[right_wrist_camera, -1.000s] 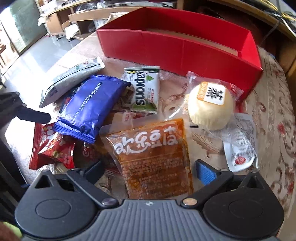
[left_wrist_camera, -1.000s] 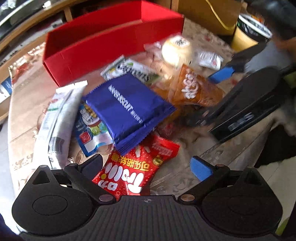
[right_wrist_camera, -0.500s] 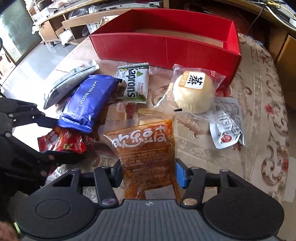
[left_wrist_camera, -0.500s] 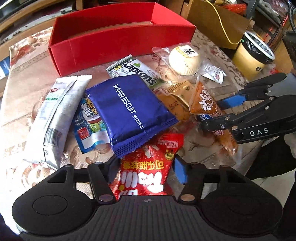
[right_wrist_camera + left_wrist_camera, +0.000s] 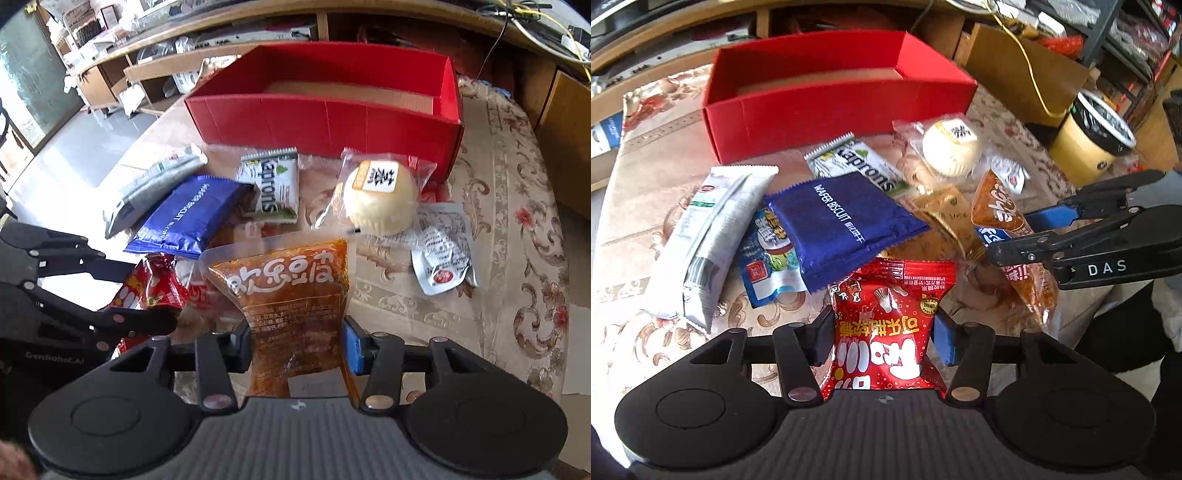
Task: Organize snacks
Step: 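Grasp the red Trolli gummy bag with left tool while right tool grasps orange snack bag, then lift and carry both held bags over the red box with both tools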
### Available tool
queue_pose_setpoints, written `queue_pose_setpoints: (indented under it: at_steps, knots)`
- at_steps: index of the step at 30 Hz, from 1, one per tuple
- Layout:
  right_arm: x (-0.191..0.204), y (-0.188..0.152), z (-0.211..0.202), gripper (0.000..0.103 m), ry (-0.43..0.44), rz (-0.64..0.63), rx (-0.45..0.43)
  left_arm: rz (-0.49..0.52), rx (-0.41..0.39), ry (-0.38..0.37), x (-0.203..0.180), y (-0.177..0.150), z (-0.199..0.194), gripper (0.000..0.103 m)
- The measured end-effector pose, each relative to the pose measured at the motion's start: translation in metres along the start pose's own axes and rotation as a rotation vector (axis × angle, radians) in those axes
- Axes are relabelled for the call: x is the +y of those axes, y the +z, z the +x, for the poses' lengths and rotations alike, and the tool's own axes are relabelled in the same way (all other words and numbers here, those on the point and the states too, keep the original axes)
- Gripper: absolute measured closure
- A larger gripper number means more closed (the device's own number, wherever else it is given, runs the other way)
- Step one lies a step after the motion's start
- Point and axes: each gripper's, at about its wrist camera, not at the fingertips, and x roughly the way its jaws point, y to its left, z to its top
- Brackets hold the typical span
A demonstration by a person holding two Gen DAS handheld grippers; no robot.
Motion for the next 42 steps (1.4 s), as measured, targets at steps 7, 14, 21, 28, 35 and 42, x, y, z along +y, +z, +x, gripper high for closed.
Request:
queue_pose_setpoints:
  at_steps: [7,14,21,28,35,42]
  knots:
    - [-0.001,0.004,-0.012,0.061,0.004,0.019,-0.053,-0.042,-0.041,-0.018,0.000,-0.001,-0.014,0.043]
    - [0.000,0.003,-0.026,0.061,0.013,0.032,-0.098,-0.044,-0.079,-0.040,-0.007,0.000,-0.025,0.043]
    - [0.001,0.008,-0.038,0.061,0.019,0.041,-0.150,-0.045,-0.143,-0.053,-0.011,0.012,-0.034,0.043]
    - [-0.002,0.026,-0.045,0.061,0.028,0.058,-0.196,-0.040,-0.190,-0.051,-0.011,0.032,-0.035,0.043]
    - [-0.005,0.049,-0.049,0.061,0.020,0.051,-0.237,-0.041,-0.242,-0.031,-0.007,0.055,-0.036,0.043]
    - [-0.008,0.078,-0.051,0.061,0.012,0.044,-0.279,-0.044,-0.285,-0.014,-0.001,0.080,-0.035,0.043]
